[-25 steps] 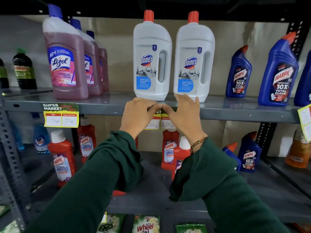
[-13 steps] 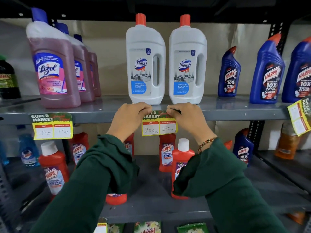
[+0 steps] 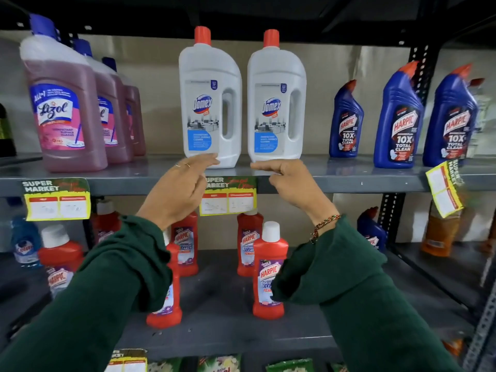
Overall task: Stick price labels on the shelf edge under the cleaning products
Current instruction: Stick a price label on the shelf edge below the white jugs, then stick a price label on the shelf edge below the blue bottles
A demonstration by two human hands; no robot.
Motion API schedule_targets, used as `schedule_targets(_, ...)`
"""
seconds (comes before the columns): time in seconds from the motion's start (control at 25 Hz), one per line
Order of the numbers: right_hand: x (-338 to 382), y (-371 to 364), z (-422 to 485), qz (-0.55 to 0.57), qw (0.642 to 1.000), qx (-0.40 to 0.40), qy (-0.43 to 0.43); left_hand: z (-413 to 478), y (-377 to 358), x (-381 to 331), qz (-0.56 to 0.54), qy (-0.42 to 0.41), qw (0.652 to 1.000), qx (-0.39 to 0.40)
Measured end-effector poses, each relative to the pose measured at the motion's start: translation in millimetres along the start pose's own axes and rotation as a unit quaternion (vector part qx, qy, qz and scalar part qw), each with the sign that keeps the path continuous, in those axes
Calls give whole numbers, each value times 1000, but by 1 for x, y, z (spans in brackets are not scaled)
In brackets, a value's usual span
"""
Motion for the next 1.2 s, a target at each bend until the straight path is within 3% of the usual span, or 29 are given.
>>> schedule_targets(0.12,-19,36,-7,42,998,-53,12,22,-23,-45,85,-58,993,-66)
schedule_targets(0.24,-52,91,-22,-7,979,-201,36,61,-66,-105,88,-80,987,-107)
schedule_targets(0.36,-105,153,-42,-22,918,-394,-27,102,-117,-168,66,-66,992,-84)
schedule_targets(0.44,-139,183,-53,-62,880,-462,-95,120,-151,-204,72,-73,994,-47)
schedule_targets(0.6,-188,209,-65,-57,872,-426,-236,140,-195,-243,117,-72,991,4)
schedule_targets(0.84,-212,233,-67,-19,906,-371,-204,153,-213,-257,130,-40,991,-1)
schedule_targets(1.08,-222,259,-78,101,906,-367,-186,148,-214,-263,137,-21,990,-38)
schedule_targets(1.2,-218,267,-83,115,924,-335,-144,151,-210,-270,38,2,997,-71)
Point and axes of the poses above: each hand's wrist, its own z-axis towards the middle knuckle, its own y-axis out of the back of the hand, x = y × z, the point moved 3 cm from there along z, towards the middle knuckle, and after that the axes turned 8 degrees about -y, right-handed, at the moved point
